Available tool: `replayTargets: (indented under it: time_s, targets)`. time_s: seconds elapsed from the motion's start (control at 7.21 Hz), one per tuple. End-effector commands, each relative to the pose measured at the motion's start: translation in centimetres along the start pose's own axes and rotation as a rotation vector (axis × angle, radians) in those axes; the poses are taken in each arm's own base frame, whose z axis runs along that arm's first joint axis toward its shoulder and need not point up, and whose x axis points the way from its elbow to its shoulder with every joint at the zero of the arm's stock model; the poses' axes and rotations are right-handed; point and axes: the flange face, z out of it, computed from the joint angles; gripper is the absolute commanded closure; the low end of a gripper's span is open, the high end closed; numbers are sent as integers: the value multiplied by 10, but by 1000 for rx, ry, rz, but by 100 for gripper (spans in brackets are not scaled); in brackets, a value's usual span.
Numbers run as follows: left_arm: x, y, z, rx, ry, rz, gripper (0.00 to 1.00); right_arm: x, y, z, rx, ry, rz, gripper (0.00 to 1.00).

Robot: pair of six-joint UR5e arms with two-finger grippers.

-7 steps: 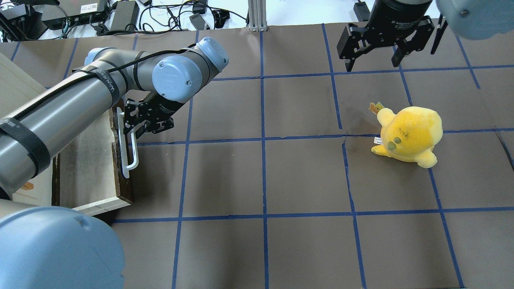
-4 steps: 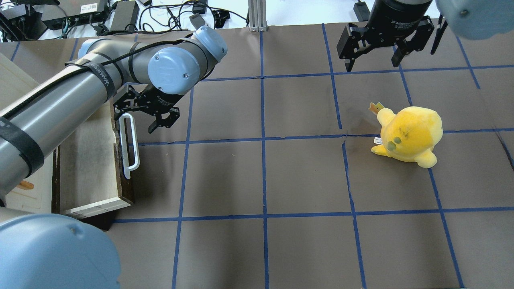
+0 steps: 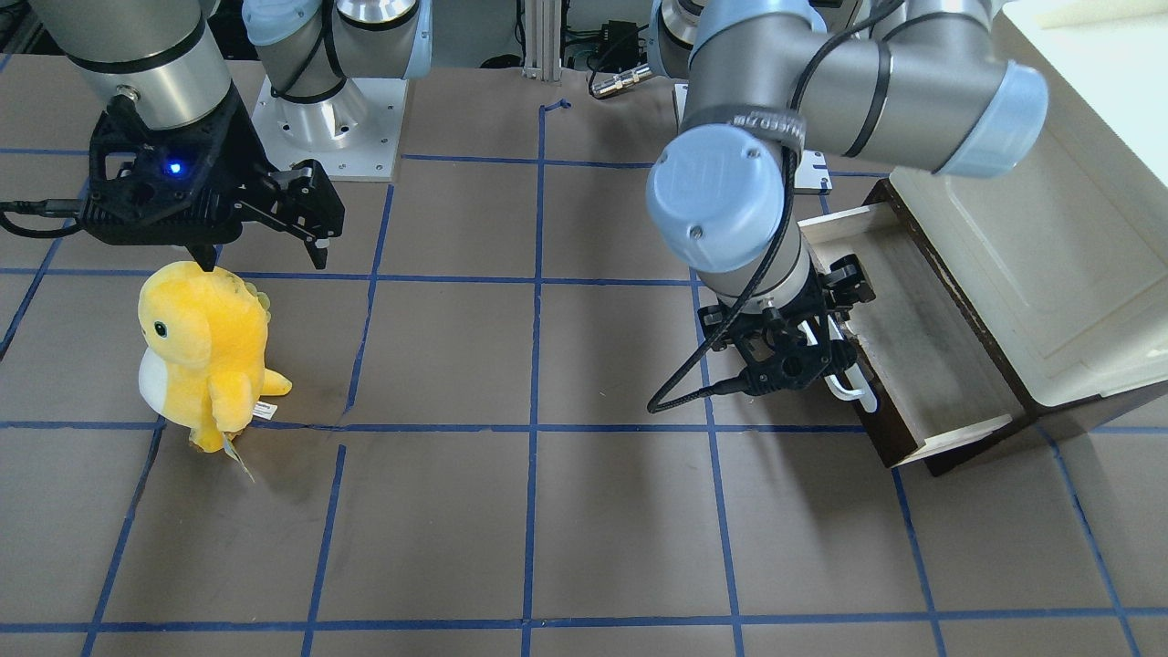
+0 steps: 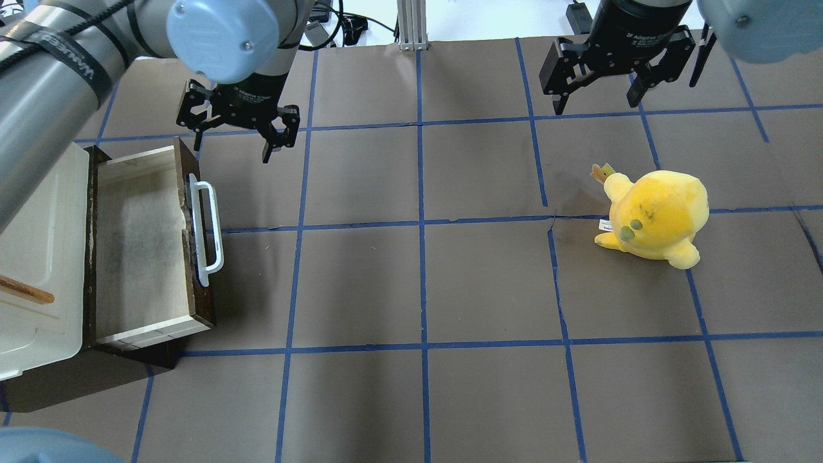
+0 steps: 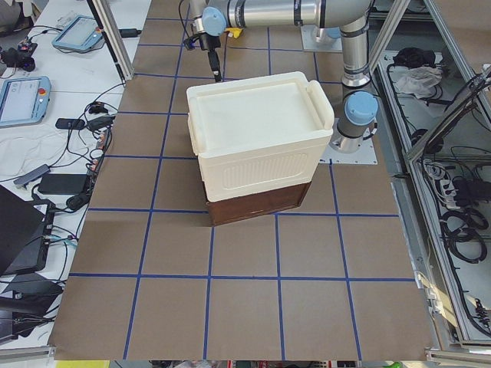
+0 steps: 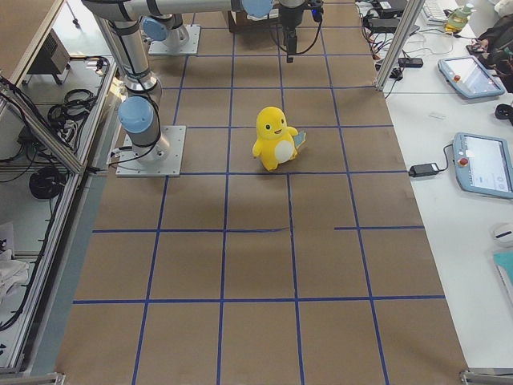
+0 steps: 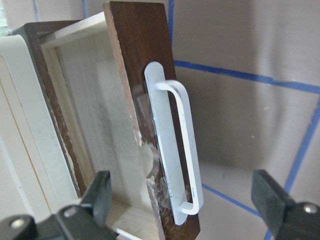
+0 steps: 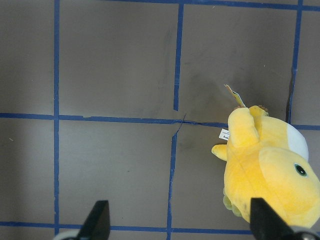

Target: Pull drawer sideways

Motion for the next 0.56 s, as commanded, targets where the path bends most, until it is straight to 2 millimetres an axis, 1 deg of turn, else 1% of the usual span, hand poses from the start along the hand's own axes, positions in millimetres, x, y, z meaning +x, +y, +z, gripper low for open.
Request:
replayTargets:
  time_s: [0.0, 0.14, 0.28, 0.42]
  targets:
    - [-20, 23, -50, 53, 172, -32, 0, 0, 0, 0, 0, 1, 0, 0]
    - [-26, 34, -72, 137, 277, 91, 0, 0, 0, 0, 0, 1, 0, 0]
    - [-44, 46, -90, 184, 354, 122, 0, 0, 0, 0, 0, 0, 0, 0]
    - [-61, 45, -83, 188, 381, 157, 0, 0, 0, 0, 0, 1, 0, 0]
